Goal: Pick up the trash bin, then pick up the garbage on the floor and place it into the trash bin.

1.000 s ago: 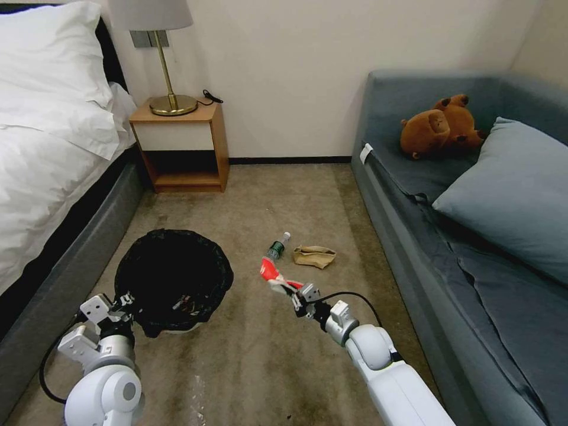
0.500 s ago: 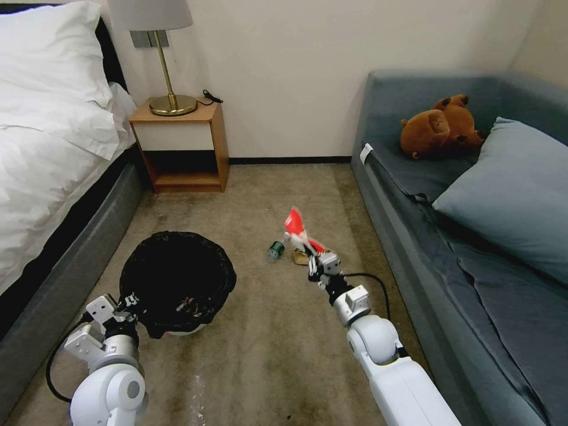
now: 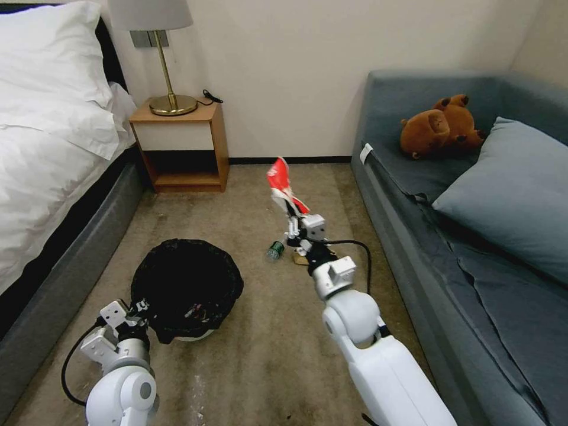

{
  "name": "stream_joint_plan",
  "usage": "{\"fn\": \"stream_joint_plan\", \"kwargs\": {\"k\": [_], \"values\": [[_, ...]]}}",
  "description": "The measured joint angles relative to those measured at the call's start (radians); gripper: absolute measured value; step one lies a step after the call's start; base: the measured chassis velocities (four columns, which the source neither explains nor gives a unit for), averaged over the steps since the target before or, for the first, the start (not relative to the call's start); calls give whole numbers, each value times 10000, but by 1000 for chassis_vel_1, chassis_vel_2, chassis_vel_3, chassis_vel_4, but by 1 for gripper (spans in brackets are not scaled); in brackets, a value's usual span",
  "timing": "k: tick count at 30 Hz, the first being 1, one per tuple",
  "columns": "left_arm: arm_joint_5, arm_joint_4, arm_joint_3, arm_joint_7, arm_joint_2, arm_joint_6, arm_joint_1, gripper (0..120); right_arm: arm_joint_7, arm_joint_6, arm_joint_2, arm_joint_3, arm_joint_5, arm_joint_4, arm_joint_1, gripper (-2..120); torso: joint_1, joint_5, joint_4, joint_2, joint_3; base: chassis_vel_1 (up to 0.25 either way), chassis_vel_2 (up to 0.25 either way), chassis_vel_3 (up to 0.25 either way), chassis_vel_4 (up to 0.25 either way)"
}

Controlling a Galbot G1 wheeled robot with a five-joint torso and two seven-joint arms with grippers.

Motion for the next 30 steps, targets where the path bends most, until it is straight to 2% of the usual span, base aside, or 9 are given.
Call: {"fn": "stream_joint_plan", "kwargs": {"k": [8, 14, 15, 17, 19, 30], "values": [[192, -16, 104, -9, -76, 88, -92, 4, 119, -43, 127, -1349, -121, -316, 426, 0, 0, 0, 0, 0, 0, 0, 0, 0, 0], [228, -16, 149, -11, -100, 95, -110, 4, 129, -35, 91, -1844, -280, -523, 561, 0, 0, 0, 0, 0, 0, 0, 0, 0, 0], [293, 21, 195, -21, -190, 95, -160, 4, 144, 162, 113, -2609, -610, -1049, 711, 0, 0, 0, 0, -1, 0, 0, 0, 0, 0], [320, 29, 209, -28, -255, 96, -166, 4, 176, 262, 131, -2910, -735, -1325, 741, 0, 0, 0, 0, -1, 0, 0, 0, 0, 0], [374, -5, 422, -31, -379, 87, -87, 4, 182, 487, 236, -3561, -996, -1975, 758, 0, 0, -3, -1, -1, 0, 0, 0, 0, 0], [436, -133, 756, -123, -442, -3, -41, 4, 145, 823, 468, -3936, -1376, -2688, 918, 0, 0, 1, 0, -1, 0, 0, 0, 0, 0]]}}
